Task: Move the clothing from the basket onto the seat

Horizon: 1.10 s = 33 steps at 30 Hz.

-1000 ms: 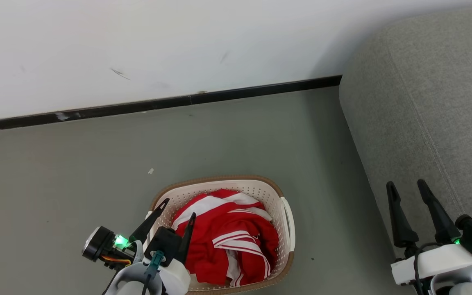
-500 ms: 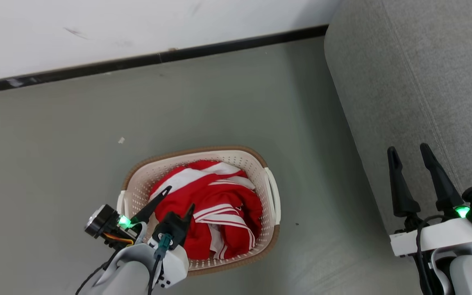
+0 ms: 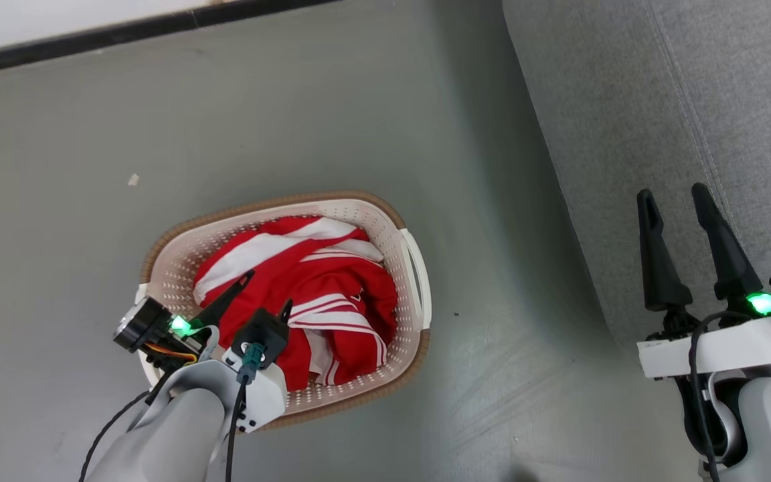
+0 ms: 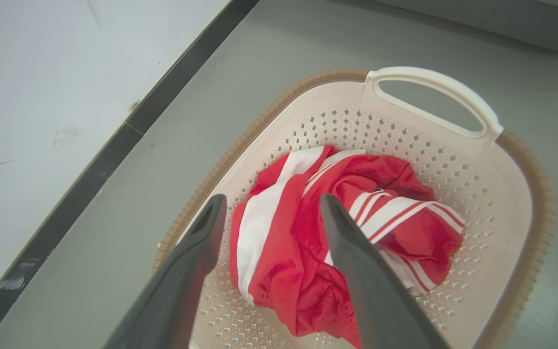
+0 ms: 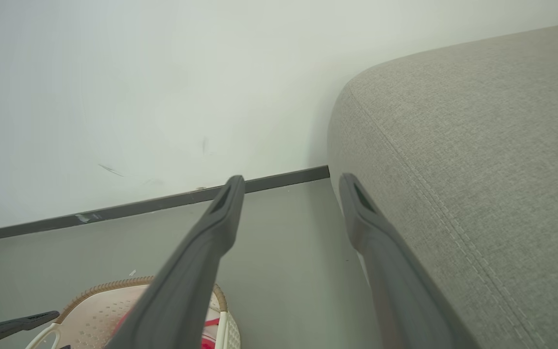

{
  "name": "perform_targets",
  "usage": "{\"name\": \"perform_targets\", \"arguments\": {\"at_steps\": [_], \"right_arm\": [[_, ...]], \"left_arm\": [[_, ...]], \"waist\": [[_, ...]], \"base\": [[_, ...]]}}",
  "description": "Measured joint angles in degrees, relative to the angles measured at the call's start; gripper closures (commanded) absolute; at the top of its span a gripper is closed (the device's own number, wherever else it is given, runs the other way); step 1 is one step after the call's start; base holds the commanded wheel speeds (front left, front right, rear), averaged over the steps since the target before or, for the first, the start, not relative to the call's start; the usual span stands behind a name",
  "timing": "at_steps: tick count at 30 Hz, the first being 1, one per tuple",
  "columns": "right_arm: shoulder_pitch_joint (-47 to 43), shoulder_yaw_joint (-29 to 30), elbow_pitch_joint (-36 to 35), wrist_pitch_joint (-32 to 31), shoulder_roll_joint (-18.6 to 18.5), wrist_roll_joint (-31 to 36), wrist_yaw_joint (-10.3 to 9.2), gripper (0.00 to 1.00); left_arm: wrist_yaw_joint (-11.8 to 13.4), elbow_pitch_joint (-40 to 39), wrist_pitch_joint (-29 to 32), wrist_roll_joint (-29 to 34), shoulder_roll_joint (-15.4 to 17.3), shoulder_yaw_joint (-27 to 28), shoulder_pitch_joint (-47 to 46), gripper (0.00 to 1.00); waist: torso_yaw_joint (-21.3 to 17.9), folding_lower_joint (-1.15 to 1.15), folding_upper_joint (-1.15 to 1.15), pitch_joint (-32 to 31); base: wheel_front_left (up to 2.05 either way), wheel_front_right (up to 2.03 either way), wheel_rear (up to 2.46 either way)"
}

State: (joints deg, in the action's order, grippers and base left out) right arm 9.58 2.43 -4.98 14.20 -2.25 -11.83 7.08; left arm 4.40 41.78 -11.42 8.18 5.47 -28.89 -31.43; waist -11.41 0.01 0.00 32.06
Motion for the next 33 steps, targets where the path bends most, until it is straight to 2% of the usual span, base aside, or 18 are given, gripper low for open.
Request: {"name": "perform_targets", "arguments": {"at_steps": [7, 33], "right_arm": [[2.6, -0.7, -0.3, 0.0, 0.0, -1.4, 0.00, 0.00], [10.1, -3.1, -0.6, 0.0, 0.0, -4.4, 0.00, 0.00]], "left_arm": [[1.0, 2.2, -0.1, 0.1, 0.7, 0.7, -2.0, 0.00], [2.2, 11.2, 1.8, 4.0, 4.9, 0.4, -10.8, 0.00]], "waist": [[-1.8, 0.00, 0.00, 3.9], [-7.1, 0.00, 0.00, 14.6]], "base": [[0.00, 0.00, 0.00], [0.00, 0.00, 0.00]]}}
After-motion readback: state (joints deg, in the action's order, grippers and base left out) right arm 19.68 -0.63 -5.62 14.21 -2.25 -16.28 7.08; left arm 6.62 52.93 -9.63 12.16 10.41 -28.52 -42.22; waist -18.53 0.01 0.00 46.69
